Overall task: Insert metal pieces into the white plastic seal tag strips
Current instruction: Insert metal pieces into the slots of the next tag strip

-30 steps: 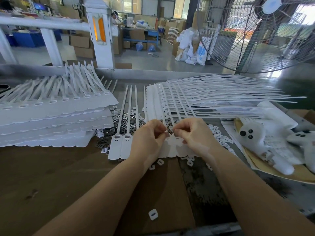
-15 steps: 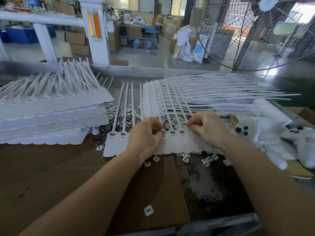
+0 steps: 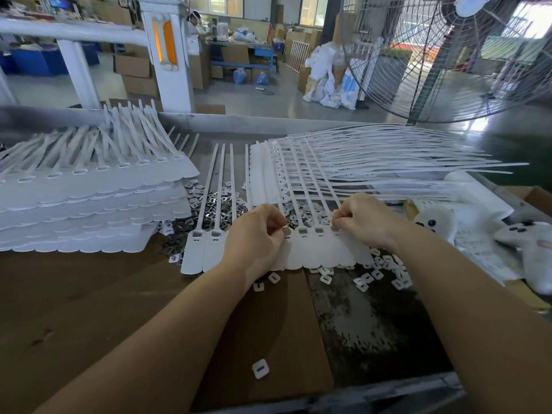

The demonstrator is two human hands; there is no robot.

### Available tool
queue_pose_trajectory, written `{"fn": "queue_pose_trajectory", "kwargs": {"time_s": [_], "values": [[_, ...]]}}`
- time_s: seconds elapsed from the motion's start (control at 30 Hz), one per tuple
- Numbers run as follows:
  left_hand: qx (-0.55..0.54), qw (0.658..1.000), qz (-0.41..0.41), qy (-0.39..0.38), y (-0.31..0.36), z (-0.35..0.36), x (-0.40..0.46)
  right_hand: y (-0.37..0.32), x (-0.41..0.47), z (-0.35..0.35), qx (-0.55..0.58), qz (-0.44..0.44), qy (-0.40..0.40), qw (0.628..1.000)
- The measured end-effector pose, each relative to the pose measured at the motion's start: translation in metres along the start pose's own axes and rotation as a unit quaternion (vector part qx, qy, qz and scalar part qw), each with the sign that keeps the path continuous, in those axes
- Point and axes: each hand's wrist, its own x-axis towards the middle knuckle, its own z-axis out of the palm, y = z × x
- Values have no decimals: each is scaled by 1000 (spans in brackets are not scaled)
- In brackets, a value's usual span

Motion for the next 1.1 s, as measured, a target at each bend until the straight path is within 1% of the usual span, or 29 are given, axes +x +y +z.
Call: {"fn": "queue_pose_trajectory", "kwargs": {"time_s": [0.1,0.17,0.23,0.4,0.5,0.57,0.63,0.7,0.8,0.93,1.0,1.1], "values": [[1,1000,-4,-1,0,1,0,-2,1,-3,-21,-1,-17,1000],[-1,1000,-4,0,-1,1,0,-3,0,-3,-29,-10,-12,999],[-9,1000,-7,-2,-1,1,-1,-4,0,-2,-28,-14,13,999],[-46,999,-25,-8,0,-1,-1,-4,-4,5,2,5,99,995],[-82,995,-49,-21,1,-3,1,-10,-8,11,40,-31,149,988],[-101,993,-54,-22,2,-4,2,-21,-11,17,91,-79,142,983],[-116,991,-57,-22,3,-5,2,-33,-15,23,133,-133,104,977],[-130,990,-59,-22,3,-6,2,-42,-18,27,169,-169,76,968],[-163,984,-70,-26,1,-8,1,-45,-20,30,213,-187,65,957],[-202,976,-79,-30,1,-11,0,-43,-21,30,262,-198,79,941],[-197,977,-72,-35,2,-12,0,-41,-22,31,274,-198,87,937],[-169,983,-54,-45,4,-11,0,-39,-21,33,262,-200,95,939]]}}
